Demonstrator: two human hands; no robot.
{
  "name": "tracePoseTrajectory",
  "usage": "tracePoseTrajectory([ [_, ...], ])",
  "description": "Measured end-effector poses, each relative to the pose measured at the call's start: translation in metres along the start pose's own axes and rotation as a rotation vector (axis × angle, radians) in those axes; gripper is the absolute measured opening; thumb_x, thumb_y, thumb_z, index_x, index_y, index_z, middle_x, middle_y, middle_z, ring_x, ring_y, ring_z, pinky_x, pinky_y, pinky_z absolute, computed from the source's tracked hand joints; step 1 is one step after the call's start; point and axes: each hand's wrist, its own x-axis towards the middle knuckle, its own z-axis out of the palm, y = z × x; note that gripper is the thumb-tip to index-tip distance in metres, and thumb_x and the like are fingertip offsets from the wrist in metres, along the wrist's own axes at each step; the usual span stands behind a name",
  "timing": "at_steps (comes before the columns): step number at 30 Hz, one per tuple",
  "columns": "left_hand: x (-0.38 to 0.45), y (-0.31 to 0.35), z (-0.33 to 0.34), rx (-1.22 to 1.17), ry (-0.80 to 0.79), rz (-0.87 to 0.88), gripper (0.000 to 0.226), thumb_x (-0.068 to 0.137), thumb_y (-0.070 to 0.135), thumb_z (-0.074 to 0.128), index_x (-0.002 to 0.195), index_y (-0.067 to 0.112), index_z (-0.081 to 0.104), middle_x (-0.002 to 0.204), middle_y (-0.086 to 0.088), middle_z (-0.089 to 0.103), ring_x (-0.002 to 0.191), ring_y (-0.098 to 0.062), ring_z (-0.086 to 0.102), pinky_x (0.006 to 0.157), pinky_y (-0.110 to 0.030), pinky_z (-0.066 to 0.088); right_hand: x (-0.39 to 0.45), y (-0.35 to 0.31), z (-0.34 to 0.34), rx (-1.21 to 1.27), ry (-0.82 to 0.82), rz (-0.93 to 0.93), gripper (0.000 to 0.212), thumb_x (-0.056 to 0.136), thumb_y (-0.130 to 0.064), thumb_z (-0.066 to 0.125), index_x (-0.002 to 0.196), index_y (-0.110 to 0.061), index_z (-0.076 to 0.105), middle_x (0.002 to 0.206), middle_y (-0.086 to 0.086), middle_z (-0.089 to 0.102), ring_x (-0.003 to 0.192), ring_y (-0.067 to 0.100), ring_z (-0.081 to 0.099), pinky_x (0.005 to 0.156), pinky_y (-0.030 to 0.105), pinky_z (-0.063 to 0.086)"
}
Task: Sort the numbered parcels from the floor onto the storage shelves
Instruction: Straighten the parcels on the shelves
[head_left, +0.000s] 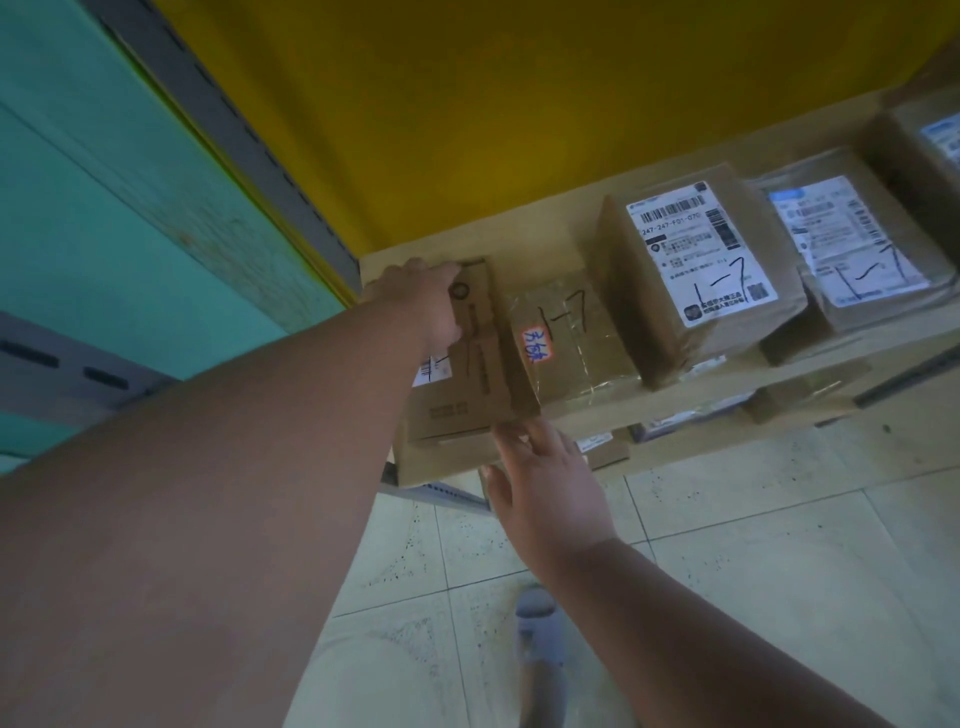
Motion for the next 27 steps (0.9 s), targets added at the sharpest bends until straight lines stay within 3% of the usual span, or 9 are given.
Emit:
tracePoseTrajectory([
  [6,-0.002,-0.003,0.007,0.015,0.019,-0.003,0.086,0.088,0.041,0.069,0.157,0.033,0.020,0.158,-0.011,0.029,0.138,-0.037,0.035,0.108,-0.049,0.040,-0.003,0.002,0.003,-0.014,-0.010,0.017,0.031,0.091,-0.027,0.063,0.118,-0.013,0.064,0.121,0.007,0.058,0.102,0.026,0.061,0.082,0.035,0.055],
  [19,-0.006,-0.002,0.005,0.047,0.029,-0.001,0.085,0.088,0.048,0.067,0.157,0.033,0.019,0.155,-0.011,0.032,0.136,-0.037,0.037,0.106,-0.049,0.041,-0.014,0.001,-0.007,0.142,0.099,0.048,0.035,0.087,-0.028,0.069,0.119,-0.014,0.063,0.115,0.006,0.060,0.096,0.027,0.063,0.075,0.035,0.057],
  [27,-0.076,0.015,0.010,-0.080,0.204,-0.009,0.076,0.088,0.056,0.064,0.153,0.031,0.033,0.153,-0.008,0.040,0.135,-0.036,0.040,0.104,-0.048,0.041,-0.029,0.013,-0.050,0.237,0.209,-0.010,0.040,0.086,-0.031,0.064,0.121,-0.010,0.064,0.115,0.008,0.061,0.098,0.030,0.063,0.080,0.039,0.056],
])
